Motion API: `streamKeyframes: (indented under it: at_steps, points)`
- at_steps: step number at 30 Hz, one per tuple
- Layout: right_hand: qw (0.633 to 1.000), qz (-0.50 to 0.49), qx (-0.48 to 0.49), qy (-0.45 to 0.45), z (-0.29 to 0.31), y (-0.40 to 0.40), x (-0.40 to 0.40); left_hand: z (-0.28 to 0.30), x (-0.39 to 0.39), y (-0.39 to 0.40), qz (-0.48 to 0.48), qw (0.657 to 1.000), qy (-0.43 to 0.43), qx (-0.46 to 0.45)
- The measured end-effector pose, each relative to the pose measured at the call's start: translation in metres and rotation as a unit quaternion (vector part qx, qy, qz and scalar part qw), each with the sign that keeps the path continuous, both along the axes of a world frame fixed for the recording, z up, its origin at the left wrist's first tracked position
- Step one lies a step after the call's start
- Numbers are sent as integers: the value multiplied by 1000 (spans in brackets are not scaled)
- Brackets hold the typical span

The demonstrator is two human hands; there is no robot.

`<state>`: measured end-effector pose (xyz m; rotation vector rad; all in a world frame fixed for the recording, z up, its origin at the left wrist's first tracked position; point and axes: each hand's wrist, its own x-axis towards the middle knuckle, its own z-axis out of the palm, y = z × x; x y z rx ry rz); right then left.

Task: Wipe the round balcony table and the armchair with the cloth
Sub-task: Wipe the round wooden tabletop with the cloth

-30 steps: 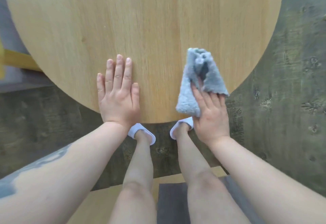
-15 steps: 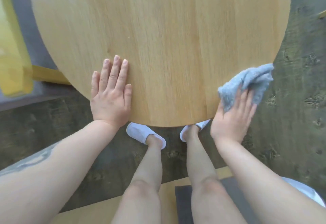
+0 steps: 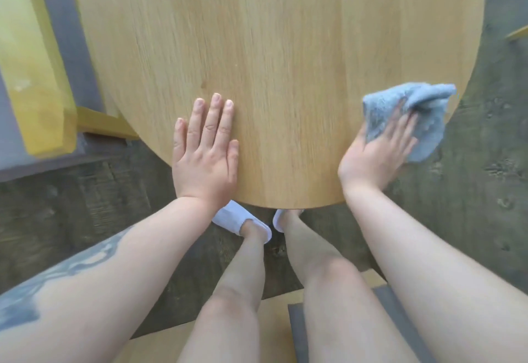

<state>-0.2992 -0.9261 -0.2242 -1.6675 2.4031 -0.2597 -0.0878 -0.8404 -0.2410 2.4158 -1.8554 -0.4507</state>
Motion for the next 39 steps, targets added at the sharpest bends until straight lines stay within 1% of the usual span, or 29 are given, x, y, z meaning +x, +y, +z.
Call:
streamKeyframes:
  at_steps: [1, 2, 4, 5, 6, 8, 9, 12, 14, 16, 18, 19, 20, 21, 22, 23, 24, 25, 27, 29, 30, 31, 32, 33, 34, 36, 37, 38, 39]
  points:
    - [998, 58, -24, -28, -2, -9, 27, 0, -1, 0, 1, 1000, -1, -4]
    - [986, 154, -38, -59, -5, -11, 56, 0, 0, 0, -1, 1000, -3, -9]
    - [925, 372, -6, -73, -9, 10, 89, -1, 2, 0, -11, 1000, -6, -11]
    - [895, 441, 19, -59, -10, 26, 85, -1, 2, 0, -17, 1000, -9, -8]
    - [879, 474, 36, -38, -11, 39, 65, -1, 1, -1, -19, 1000, -11, -6]
    - [873, 485, 55, 7, -10, 51, 2, -1, 1, -1, -4, 1000, -11, 0]
    - [883, 463, 67, 25, -4, 48, -30, -1, 0, -1, 2, 1000, -12, 4]
    - [954, 293, 65, 30, 12, -5, -75, 0, -2, -1, 15, 1000, -11, 17]
    - [978, 209, 22, 8, 16, -52, -52, 1, -16, -5, 69, 998, 5, 3]
    - [976, 217, 9, 3, 7, -85, -4, 6, -47, -12, 180, 984, 20, -5]
    - [966, 256, 23, 23, -5, -87, 53, 8, -84, -19, 318, 948, 15, -3]
    - [941, 336, 36, 20, -7, -77, 77, 8, -97, -24, 387, 922, 16, -4]
    - [881, 469, 56, 4, -7, -63, 94, 6, -104, -31, 453, 891, 21, -8]
    - [784, 616, 77, -16, -4, -49, 101, 4, -105, -38, 507, 862, 24, -8]
    - [680, 726, 95, -39, -1, -45, 99, 3, -105, -43, 560, 829, 18, -11]
    - [611, 783, 102, -58, 4, -54, 92, 3, -103, -46, 594, 804, -2, 0]
    - [592, 798, 91, -69, 10, -71, 85, 2, -105, -45, 608, 794, -9, 3]
    - [613, 785, 65, -65, 17, -91, 80, 2, -107, -45, 604, 797, 4, -7]
    - [710, 703, 17, -48, 22, -135, 82, 5, -108, -48, 592, 806, 9, -17]
    - [799, 601, 19, -25, 18, -148, 105, 3, -110, -46, 612, 790, 11, -24]
    - [822, 568, 26, -11, 14, -135, 120, 3, -114, -45, 628, 777, 14, -28]
    - [826, 562, 36, 3, 9, -116, 133, 3, -121, -43, 646, 763, 22, -28]
    - [808, 587, 55, 5, 5, -92, 146, 3, -129, -41, 656, 754, 27, -21]
    - [760, 644, 84, -4, 3, -66, 156, 4, -138, -38, 655, 755, 29, -10]
    - [678, 725, 120, -19, 3, -44, 164, 5, -146, -35, 648, 761, 32, 2]
    - [480, 853, 198, -49, 12, -20, 179, 4, -157, -27, 630, 776, 35, 13]
    - [433, 871, 219, -76, 18, -25, 184, 4, -159, -26, 618, 786, 32, 11]
    - [435, 869, 204, -115, 26, -36, 185, 5, -159, -26, 596, 802, 31, 7]
    - [463, 859, 158, -150, 32, -53, 184, 7, -160, -28, 565, 825, 33, 4]
